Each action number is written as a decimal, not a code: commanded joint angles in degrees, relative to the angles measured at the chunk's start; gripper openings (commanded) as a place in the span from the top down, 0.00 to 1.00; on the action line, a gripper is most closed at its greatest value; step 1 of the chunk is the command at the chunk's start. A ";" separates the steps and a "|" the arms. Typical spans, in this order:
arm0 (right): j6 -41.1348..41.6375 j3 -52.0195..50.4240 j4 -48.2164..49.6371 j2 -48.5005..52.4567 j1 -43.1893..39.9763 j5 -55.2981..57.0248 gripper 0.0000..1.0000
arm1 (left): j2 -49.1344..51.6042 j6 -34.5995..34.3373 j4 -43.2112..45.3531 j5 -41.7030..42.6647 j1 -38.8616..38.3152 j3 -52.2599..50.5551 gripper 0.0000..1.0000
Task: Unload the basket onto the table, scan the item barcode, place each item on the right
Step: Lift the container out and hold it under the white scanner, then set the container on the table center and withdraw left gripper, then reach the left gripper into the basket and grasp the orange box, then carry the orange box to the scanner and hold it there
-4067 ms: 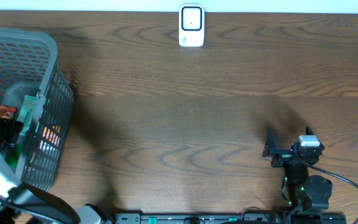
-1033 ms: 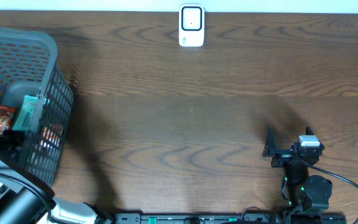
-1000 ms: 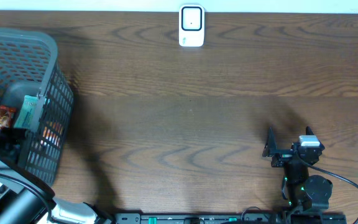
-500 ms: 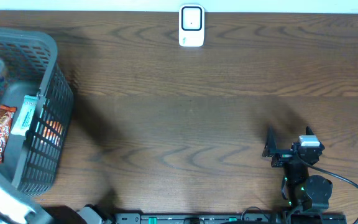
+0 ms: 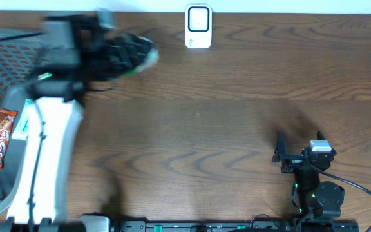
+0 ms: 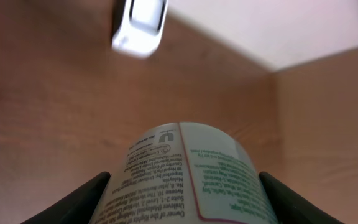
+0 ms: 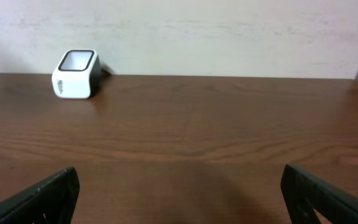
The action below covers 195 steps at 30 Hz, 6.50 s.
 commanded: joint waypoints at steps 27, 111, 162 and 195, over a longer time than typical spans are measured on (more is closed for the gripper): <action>-0.63 -0.20 0.02 -0.31 0.35 -0.11 0.01 | 32.17 -63.39 -6.71 -26.93 -18.47 0.15 0.31; -0.63 -0.20 0.04 -0.31 0.35 -0.09 0.01 | 10.25 -16.59 -33.27 -34.84 42.66 10.67 0.03; -0.66 -0.20 0.04 -0.31 0.35 -0.09 0.01 | 12.26 -13.44 -23.71 -26.16 42.97 7.30 0.41; -0.63 -0.20 0.02 -0.31 0.35 -0.09 0.01 | 25.79 -14.05 -13.60 -22.69 -29.79 11.69 0.39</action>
